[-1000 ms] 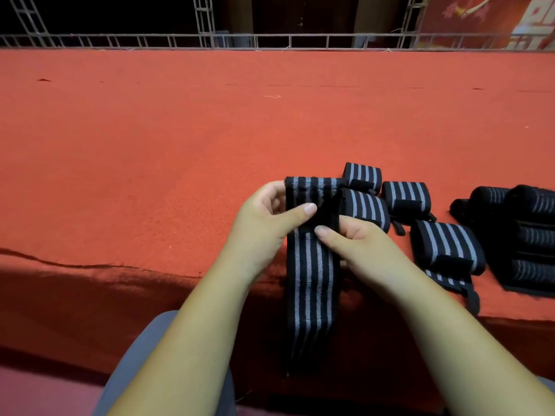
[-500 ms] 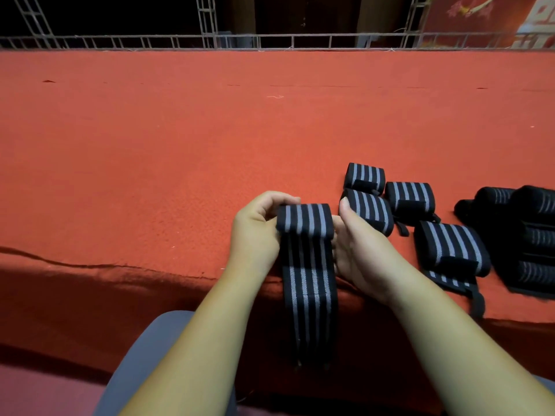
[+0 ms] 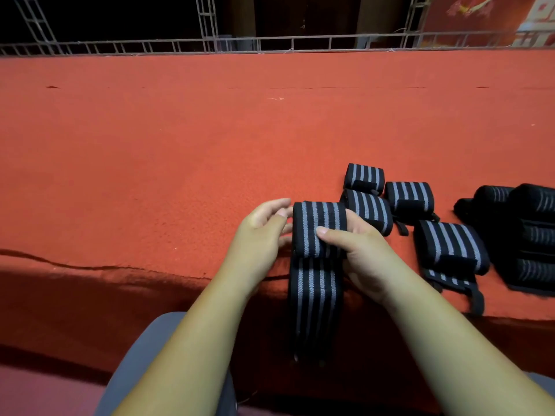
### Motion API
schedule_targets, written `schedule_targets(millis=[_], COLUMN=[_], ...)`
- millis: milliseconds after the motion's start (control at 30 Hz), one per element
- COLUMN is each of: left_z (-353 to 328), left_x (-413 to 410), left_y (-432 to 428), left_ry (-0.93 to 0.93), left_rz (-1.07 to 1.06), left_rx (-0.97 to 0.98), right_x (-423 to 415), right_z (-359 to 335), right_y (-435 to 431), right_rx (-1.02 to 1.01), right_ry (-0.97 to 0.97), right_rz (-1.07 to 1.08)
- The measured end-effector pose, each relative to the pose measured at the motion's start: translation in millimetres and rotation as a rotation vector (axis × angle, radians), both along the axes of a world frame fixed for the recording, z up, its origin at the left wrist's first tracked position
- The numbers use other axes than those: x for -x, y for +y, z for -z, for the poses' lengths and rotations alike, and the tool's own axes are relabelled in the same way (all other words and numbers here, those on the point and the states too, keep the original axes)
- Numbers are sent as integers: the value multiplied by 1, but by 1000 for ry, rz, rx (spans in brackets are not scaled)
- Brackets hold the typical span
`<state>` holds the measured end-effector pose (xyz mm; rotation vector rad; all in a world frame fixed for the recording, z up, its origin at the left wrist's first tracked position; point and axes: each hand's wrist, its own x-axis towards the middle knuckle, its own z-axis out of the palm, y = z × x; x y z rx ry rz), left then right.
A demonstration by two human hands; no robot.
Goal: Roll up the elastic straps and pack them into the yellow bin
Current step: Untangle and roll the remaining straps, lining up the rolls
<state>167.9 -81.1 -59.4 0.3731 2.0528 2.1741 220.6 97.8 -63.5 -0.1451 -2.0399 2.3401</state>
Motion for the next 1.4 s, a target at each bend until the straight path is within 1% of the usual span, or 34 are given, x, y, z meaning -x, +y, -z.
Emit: schedule_targets(millis=[67, 133, 267, 367, 433, 500, 600, 733, 867, 933, 1033, 1167, 1300, 1400], left_z=[2, 7, 9, 13, 15, 15, 8, 7, 1, 2, 2, 5, 7, 4], left_x=[-8, -16, -24, -20, -18, -20, -24, -10, 8, 15, 16, 16, 11, 8], left_y=[4, 8, 13, 12, 12, 15, 17, 17, 17, 17, 16, 7, 0, -3], left_ry=[-82, -119, -44, 10, 43, 42, -32, -102, -76, -34, 97, 189, 231, 125], left_rz=[81, 180, 140, 142, 150, 153, 122, 39, -51, -100, -133, 6, 73, 132], left_rx=[-15, 1, 156, 178, 184, 85, -54, -169, -236, -246, -140, -50, 85, 58], right_x=[2, 2, 2, 4, 5, 5, 7, 5, 4, 7, 6, -4, -8, -6], right_z=[0, -1, -2, 0, -1, -5, -6, -5, 0, 6, 1, -14, -19, -15], right_y=[-1, -4, -7, -6, -6, -11, -15, -20, -19, -18, -20, -18, -11, -11], right_rx=[-12, -13, -96, -91, -43, -22, -142, -342, -388, -305, -61, 170, 300, 260], right_ry=[34, 50, 49, 37, 19, 8, -11, -81, -152, -186, -192, -156, -119, -116], right_rz=[33, 73, 63, 65, 76, 95, 147, 171, 96, 81, 65, -12, 6, 67])
